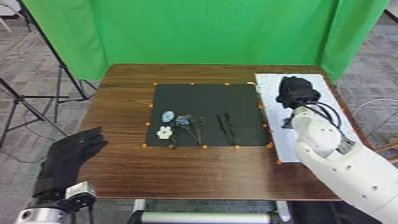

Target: Arrange flowers

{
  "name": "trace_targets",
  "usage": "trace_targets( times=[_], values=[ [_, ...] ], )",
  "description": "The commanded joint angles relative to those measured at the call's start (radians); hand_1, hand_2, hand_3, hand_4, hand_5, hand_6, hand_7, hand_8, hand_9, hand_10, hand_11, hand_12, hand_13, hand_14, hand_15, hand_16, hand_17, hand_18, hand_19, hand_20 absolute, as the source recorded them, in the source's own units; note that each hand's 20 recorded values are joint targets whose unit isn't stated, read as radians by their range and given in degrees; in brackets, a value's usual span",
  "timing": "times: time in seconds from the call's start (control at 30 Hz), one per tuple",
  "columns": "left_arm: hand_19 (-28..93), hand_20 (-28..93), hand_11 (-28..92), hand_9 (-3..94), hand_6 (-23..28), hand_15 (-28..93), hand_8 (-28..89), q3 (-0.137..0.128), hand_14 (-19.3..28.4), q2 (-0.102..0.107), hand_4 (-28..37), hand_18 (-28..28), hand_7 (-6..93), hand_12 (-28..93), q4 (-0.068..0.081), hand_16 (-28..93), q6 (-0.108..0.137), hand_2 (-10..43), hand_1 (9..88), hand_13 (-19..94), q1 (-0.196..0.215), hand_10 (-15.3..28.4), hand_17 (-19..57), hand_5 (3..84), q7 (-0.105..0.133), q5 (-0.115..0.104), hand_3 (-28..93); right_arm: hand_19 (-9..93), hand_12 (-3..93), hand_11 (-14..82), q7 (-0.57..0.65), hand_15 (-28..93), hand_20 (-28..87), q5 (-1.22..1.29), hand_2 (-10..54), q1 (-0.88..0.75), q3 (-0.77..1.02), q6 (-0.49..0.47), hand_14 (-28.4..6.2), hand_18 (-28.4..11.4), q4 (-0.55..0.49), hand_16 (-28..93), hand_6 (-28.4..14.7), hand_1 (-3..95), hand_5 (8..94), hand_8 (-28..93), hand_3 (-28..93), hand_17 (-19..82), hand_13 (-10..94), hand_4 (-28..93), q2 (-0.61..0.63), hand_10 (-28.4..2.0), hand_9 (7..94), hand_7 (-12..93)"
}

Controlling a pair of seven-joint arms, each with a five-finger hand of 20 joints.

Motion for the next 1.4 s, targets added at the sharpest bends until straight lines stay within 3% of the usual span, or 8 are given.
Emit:
trace_targets(
  times=[0.03, 0.13, 0.17, 0.4, 0.53, 0.6, 0.93, 1.4],
  values=[
    [57, 14, 36, 40.6, 15.1, 58, -9, -0.008, 28.0, -0.013, -9.8, 21.5, 15.2, 10, -0.013, -12, -0.003, 6.1, 29.1, 28, 0.016, 22.1, -9.2, 49.6, -0.019, 0.012, 84, 93, 27.5, 22.7, -0.071, 67, 28, 0.022, -6.9, 0.093, -0.064, 0.002, -4.7, -19.3, -0.088, 23, 1.1, 53.1, 81.5, 2, 74, 45, 77, -28, -0.079, -8.7, 89.1, 21],
    [57, 14, 36, 40.6, 15.1, 58, -9, -0.01, 28.0, -0.014, -9.9, 21.5, 15.2, 10, -0.012, -12, -0.013, 6.1, 29.1, 28, 0.001, 22.0, -9.2, 49.6, -0.029, 0.018, 84, 93, 27.6, 22.5, -0.074, 67, 28, 0.043, -7.0, 0.11, -0.102, 0.003, -4.9, -19.4, -0.101, 23, 1.1, 53.0, 81.6, 2, 74, 45, 77, -28, -0.106, -8.7, 89.2, 21],
    [57, 14, 36, 40.7, 15.1, 58, -9, -0.008, 28.1, -0.001, -9.9, 21.4, 15.2, 10, -0.013, -12, -0.004, 6.2, 29.2, 28, 0.004, 22.0, -9.2, 49.6, -0.022, 0.01, 84, 93, 27.6, 22.5, -0.081, 67, 28, 0.045, -7.0, 0.11, -0.104, -0.006, -4.9, -19.4, -0.1, 23, 1.0, 53.0, 81.6, 2, 74, 45, 77, -28, -0.124, -8.7, 89.2, 21],
    [57, 14, 36, 40.7, 15.1, 58, -9, -0.023, 28.1, -0.017, -9.9, 21.5, 15.2, 10, -0.015, -12, -0.021, 6.2, 29.2, 28, -0.002, 22.1, -9.2, 49.6, -0.047, 0.021, 83, 93, 27.6, 22.6, -0.109, 68, 28, 0.041, -7.0, 0.116, -0.146, -0.051, -5.0, -19.5, -0.088, 23, 0.9, 53.1, 81.7, 2, 74, 45, 77, -28, -0.243, -9.0, 89.4, 21],
    [57, 14, 36, 40.7, 15.1, 58, -9, -0.02, 28.0, -0.014, -10.0, 21.5, 15.2, 10, -0.01, -12, -0.018, 6.2, 29.2, 28, -0.01, 22.1, -9.3, 49.6, -0.042, 0.019, 83, 93, 27.4, 22.8, -0.125, 67, 28, 0.013, -6.9, 0.11, -0.16, -0.07, -5.1, -19.5, -0.057, 24, 0.8, 53.0, 81.7, 2, 74, 45, 76, -28, -0.309, -9.2, 89.0, 21],
    [57, 14, 36, 40.7, 15.2, 58, -9, -0.018, 28.1, -0.016, -10.0, 21.5, 15.1, 10, -0.007, -12, -0.03, 6.1, 29.2, 28, -0.023, 22.1, -9.3, 49.6, -0.056, 0.025, 83, 93, 27.4, 22.8, -0.113, 67, 28, 0.013, -6.9, 0.108, -0.164, -0.079, -5.3, -19.5, -0.04, 23, 0.9, 53.0, 81.6, 2, 74, 45, 76, -28, -0.337, -9.2, 88.9, 21],
    [57, 14, 36, 40.7, 15.2, 58, -9, -0.008, 28.0, -0.027, -9.9, 21.5, 15.1, 10, 0.002, -12, -0.043, 6.1, 29.0, 28, -0.044, 22.1, -9.3, 49.6, -0.07, 0.031, 84, 93, 26.9, 22.8, -0.1, 67, 28, -0.031, -6.5, 0.059, -0.137, -0.132, -5.5, -19.6, 0.042, 23, 0.8, 52.2, 81.1, 2, 75, 44, 75, -28, -0.451, -9.5, 88.1, 21],
    [57, 14, 36, 40.6, 15.1, 59, -9, -0.008, 28.0, -0.029, -10.2, 21.5, 15.2, 10, 0.008, -12, -0.05, 6.0, 29.1, 28, -0.06, 22.0, -9.3, 49.6, -0.077, 0.032, 84, 93, 25.9, 23.6, -0.083, 67, 25, -0.027, -5.8, 0.023, -0.119, -0.151, -6.3, -18.8, 0.068, 22, 0.0, 48.8, 77.1, 1, 75, 41, 72, -28, -0.472, -9.5, 84.0, 23]
  ],
)
